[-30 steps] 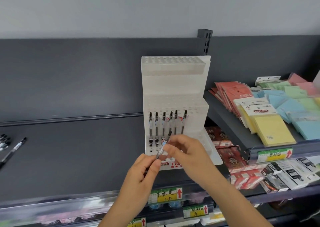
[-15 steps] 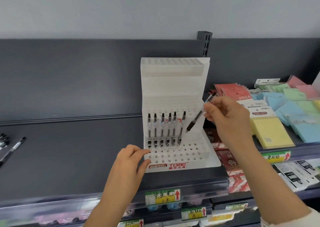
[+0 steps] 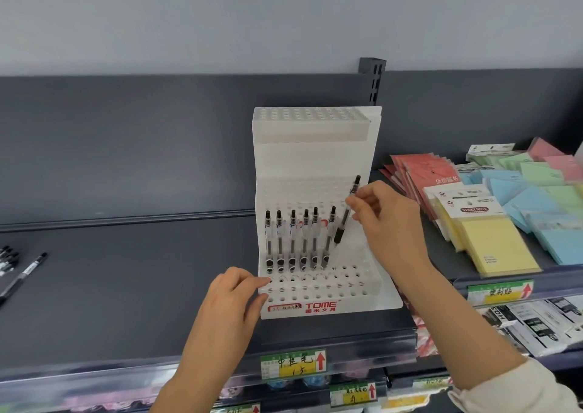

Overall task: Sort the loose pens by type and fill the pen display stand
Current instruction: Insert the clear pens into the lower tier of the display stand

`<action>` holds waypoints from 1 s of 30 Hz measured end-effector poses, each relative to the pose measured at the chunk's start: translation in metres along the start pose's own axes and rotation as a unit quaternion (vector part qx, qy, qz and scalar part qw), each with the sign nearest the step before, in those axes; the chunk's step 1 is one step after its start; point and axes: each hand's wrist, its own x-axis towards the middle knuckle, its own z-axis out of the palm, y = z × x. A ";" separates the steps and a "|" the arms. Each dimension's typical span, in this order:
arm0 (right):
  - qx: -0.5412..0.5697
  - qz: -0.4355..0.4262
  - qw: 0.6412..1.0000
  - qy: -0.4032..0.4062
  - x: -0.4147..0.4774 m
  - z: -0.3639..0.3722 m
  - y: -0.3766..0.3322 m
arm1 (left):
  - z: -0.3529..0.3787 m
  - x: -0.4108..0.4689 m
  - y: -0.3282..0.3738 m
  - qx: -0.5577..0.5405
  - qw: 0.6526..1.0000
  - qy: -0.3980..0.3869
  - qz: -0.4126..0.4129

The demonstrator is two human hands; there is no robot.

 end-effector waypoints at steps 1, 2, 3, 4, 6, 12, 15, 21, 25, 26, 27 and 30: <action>0.002 0.000 1.000 -0.001 0.000 0.001 0.001 | 0.000 0.000 0.000 0.001 1.000 0.002 -0.001; 0.004 0.000 1.000 -0.002 0.000 0.002 0.001 | 0.000 0.000 0.000 0.002 1.000 0.004 0.000; 0.005 0.000 1.000 -0.003 0.000 0.002 0.002 | 0.001 0.000 0.000 0.004 1.000 0.006 0.002; 0.005 -0.002 1.000 -0.003 0.001 0.002 0.003 | 0.001 0.000 0.000 0.005 1.000 0.009 0.005; 0.002 -0.005 1.000 -0.005 0.001 0.001 0.005 | 0.002 -0.001 0.001 0.005 1.000 0.011 0.004; -0.026 0.010 0.998 -0.057 -0.002 0.006 0.017 | 0.002 0.000 0.001 0.014 1.000 0.009 -0.003; -0.065 0.021 0.991 -0.115 -0.009 0.015 0.027 | 0.001 0.001 0.002 0.027 1.000 0.003 -0.003; -0.062 0.022 0.991 -0.120 -0.010 0.015 0.030 | 0.004 0.000 0.001 0.036 0.999 0.001 -0.004; -0.048 0.035 0.993 -0.105 -0.016 0.007 0.031 | 0.003 -0.002 0.001 0.033 0.999 -0.008 -0.008; -0.039 0.037 0.995 -0.087 -0.019 0.003 0.032 | 0.003 -0.002 0.000 0.031 0.999 -0.012 -0.008; -0.026 0.037 0.997 -0.068 -0.021 -0.001 0.032 | 0.002 -0.003 -0.001 0.029 0.999 -0.018 -0.005; 0.009 0.003 0.999 -0.042 -0.026 -0.009 0.024 | -0.010 -0.005 -0.001 0.043 0.999 -0.030 0.015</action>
